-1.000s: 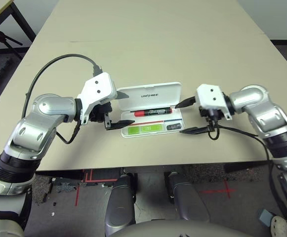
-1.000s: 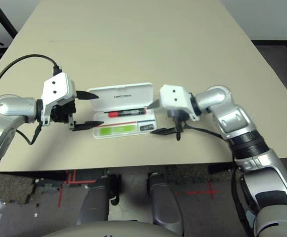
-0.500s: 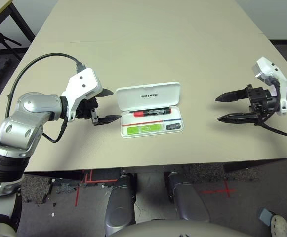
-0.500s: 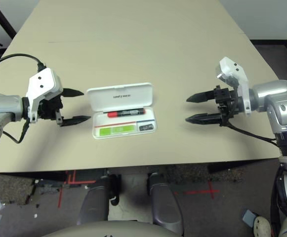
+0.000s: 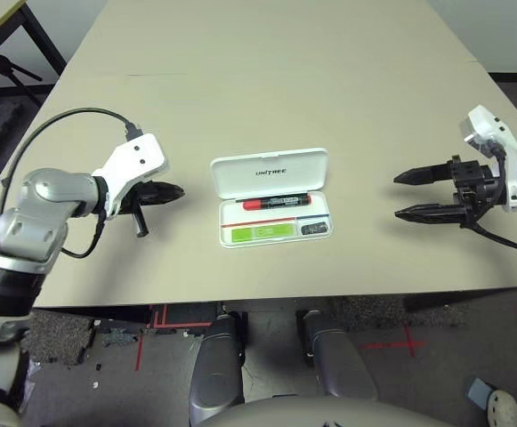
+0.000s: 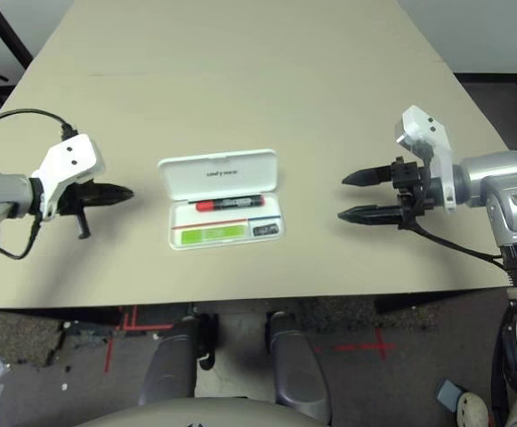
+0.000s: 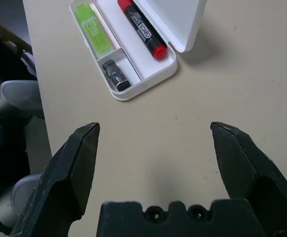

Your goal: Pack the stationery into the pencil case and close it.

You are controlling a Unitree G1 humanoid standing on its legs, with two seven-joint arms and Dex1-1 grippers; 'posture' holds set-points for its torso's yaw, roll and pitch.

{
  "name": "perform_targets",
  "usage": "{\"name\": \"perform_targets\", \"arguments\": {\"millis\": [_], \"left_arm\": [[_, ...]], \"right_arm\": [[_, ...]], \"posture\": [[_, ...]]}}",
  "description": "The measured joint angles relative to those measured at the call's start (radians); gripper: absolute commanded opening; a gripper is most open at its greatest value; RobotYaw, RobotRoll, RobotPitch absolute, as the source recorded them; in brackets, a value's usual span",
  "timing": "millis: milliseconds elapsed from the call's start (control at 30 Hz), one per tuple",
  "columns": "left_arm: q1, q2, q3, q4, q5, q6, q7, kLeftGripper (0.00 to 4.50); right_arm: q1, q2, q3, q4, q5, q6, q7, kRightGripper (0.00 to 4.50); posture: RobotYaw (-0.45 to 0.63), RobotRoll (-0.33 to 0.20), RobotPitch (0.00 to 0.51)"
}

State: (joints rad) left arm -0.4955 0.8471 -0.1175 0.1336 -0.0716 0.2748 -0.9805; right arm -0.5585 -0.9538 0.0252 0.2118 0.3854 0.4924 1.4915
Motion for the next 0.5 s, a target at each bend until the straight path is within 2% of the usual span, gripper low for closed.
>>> {"name": "perform_targets", "arguments": {"millis": [267, 500], "left_arm": [[-0.065, -0.18, -0.001, 0.148, 0.019, -0.079, 0.108, 0.02], [-0.081, -0.218, 0.01, 0.156, -0.008, -0.086, 0.102, 0.02]], "right_arm": [[0.026, 0.001, -0.001, -0.016, 0.0, 0.0, -0.012, 4.5], [0.035, 0.0, -0.001, -0.021, 0.0, 0.0, -0.022, 4.5]], "posture": [[-0.12, 0.0, 0.206], [-0.12, 0.0, 0.205]]}}
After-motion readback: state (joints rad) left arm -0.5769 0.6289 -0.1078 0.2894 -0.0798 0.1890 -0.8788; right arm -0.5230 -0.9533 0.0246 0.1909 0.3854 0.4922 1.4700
